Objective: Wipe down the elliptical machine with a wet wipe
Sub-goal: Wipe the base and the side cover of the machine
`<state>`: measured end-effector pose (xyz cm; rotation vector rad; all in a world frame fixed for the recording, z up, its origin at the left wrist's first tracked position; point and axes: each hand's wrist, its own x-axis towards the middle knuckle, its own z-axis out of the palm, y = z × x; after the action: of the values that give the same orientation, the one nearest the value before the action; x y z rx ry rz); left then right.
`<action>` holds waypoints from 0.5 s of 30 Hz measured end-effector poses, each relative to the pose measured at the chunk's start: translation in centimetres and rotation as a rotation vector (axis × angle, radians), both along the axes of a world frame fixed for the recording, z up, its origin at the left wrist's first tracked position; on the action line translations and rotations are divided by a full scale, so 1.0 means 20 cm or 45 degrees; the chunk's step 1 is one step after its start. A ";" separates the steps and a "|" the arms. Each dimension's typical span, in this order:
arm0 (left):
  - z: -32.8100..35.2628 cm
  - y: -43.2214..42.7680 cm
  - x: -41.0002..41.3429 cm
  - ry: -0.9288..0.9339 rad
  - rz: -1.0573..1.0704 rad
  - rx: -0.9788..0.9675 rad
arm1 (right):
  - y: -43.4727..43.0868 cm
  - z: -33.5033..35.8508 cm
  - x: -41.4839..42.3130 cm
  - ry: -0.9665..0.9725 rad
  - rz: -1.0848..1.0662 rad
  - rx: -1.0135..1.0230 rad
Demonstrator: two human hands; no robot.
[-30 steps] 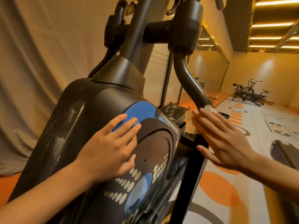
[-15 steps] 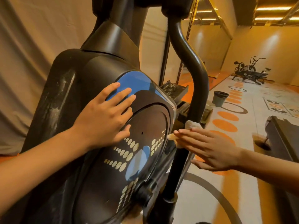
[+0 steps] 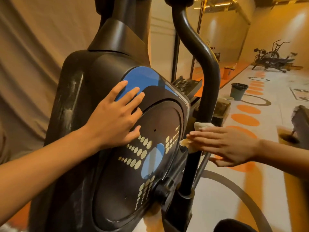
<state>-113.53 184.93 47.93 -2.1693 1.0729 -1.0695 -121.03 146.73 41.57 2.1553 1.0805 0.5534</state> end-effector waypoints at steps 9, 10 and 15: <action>-0.04 0.02 0.01 -0.029 -0.020 0.012 | 0.05 -0.03 -0.01 -0.082 -0.092 0.366; -0.05 0.02 0.00 -0.033 -0.021 0.009 | 0.05 -0.14 -0.03 -0.007 -0.090 0.248; -0.06 0.03 0.00 -0.039 -0.035 -0.007 | 0.05 -0.08 0.00 0.002 0.111 -0.029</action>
<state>-113.46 185.47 46.82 -2.1414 1.0898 -1.1160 -121.07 147.81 39.99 2.0976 1.1803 0.5763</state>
